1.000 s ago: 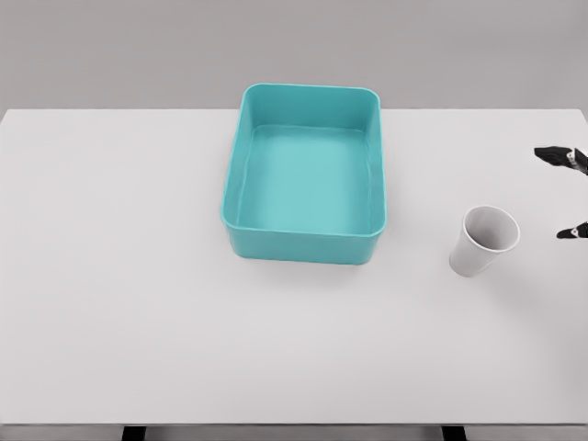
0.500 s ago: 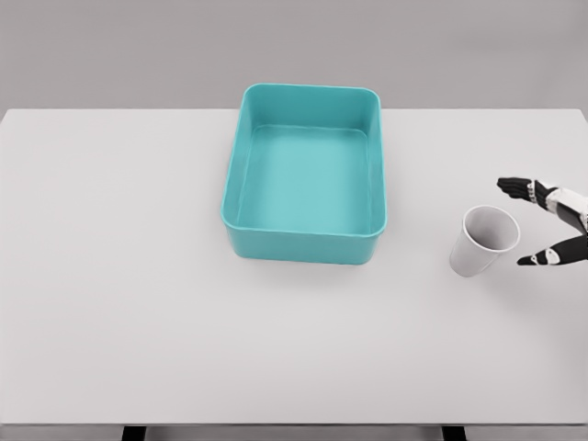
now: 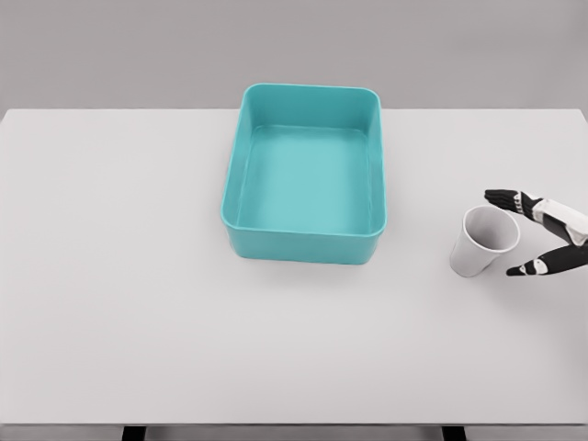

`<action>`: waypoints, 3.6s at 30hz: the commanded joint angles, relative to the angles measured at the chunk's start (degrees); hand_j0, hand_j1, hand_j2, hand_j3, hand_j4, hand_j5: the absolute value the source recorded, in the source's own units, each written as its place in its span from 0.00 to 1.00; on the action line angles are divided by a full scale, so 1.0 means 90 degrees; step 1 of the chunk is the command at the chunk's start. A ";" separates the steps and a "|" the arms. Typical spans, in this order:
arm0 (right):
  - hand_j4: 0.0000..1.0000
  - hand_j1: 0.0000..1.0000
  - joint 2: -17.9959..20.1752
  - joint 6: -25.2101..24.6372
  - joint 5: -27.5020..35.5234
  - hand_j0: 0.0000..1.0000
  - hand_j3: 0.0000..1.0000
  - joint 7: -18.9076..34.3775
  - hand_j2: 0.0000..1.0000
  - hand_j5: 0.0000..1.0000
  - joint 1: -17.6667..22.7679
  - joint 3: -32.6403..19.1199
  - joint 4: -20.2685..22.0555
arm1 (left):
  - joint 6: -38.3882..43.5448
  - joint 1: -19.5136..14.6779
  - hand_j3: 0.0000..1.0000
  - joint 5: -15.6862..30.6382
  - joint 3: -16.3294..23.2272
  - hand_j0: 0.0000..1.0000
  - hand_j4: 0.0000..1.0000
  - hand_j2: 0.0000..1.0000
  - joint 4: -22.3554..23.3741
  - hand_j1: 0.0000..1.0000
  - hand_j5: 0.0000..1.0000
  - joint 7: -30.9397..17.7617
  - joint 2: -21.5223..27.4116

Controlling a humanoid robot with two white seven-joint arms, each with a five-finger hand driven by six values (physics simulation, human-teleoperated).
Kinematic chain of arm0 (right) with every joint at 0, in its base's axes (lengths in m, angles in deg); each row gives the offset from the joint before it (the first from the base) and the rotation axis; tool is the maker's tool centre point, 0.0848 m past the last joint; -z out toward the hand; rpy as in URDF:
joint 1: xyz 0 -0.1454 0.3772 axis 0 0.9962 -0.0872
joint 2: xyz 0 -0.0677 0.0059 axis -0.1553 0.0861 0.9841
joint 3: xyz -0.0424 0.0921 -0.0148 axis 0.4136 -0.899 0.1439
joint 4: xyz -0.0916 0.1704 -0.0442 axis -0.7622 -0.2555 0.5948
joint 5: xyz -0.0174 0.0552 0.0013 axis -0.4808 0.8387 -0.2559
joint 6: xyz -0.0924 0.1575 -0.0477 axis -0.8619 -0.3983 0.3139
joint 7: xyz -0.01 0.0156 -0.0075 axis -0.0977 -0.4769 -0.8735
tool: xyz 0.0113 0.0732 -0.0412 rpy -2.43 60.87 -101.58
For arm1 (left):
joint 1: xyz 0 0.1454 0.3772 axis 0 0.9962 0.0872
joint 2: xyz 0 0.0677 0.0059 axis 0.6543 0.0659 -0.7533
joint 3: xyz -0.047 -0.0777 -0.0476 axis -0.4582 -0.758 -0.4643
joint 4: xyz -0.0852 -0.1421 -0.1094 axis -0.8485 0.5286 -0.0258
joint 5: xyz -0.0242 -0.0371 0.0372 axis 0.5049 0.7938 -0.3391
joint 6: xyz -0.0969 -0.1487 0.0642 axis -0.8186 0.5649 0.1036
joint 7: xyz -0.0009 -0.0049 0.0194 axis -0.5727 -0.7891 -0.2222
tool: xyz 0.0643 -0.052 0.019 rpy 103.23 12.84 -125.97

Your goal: Put the paper cup into the basket with your right arm

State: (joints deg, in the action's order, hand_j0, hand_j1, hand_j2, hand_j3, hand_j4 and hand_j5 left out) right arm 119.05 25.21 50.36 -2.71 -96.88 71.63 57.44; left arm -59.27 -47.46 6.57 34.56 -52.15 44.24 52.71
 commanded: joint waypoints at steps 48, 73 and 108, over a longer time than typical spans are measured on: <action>0.79 0.79 -0.0402 -0.0278 0.0073 0.79 0.79 -0.0001 0.79 0.79 -0.0078 -0.0429 0.0524 | 0.0000 0.0000 1.00 0.0005 -0.0002 1.00 1.00 1.00 -0.0001 1.00 1.00 -0.0002 0.0000; 0.71 0.71 -0.0636 -0.0258 -0.0005 0.71 0.71 -0.0001 0.71 0.71 -0.0547 -0.0888 0.1168 | 0.0000 0.0000 1.00 0.0005 -0.0002 1.00 1.00 1.00 -0.0001 1.00 1.00 -0.0002 0.0000; 0.72 0.72 -0.2785 -0.0903 -0.1919 0.72 0.72 -0.0001 0.72 0.72 -0.1953 -0.1142 0.1168 | 0.0000 0.0000 1.00 0.0005 -0.0002 1.00 1.00 1.00 -0.0001 1.00 1.00 -0.0002 0.0000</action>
State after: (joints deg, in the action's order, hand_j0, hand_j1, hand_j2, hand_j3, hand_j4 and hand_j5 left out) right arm 94.92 17.78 34.11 -2.71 -114.73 61.25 67.88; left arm -59.27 -47.46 6.57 34.55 -52.15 44.24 52.71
